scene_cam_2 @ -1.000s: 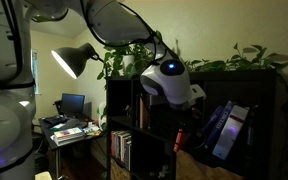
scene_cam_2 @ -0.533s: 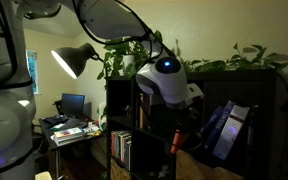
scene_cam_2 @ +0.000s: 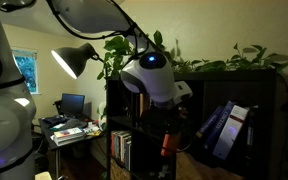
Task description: Pick up the orange book from the top right compartment of the book shelf and put it in the top middle compartment of the book shelf.
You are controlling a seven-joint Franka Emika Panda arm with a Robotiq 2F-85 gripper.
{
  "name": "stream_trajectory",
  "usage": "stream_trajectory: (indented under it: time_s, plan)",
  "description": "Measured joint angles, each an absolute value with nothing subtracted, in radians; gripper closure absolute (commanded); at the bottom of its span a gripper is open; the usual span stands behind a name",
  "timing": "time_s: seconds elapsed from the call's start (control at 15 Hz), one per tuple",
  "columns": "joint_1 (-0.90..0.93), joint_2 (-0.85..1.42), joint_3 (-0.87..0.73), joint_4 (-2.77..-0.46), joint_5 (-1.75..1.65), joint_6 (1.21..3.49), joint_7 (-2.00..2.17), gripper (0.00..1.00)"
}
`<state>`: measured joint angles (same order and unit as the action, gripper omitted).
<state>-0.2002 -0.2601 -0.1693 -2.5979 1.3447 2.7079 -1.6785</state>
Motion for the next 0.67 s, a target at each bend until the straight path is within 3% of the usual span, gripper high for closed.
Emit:
stream_trajectory:
  time_s: [0.67]
  plan:
    - [-0.197, -0.47, -0.089, -2.766, 1.255, 2.708, -1.605, 0.93]
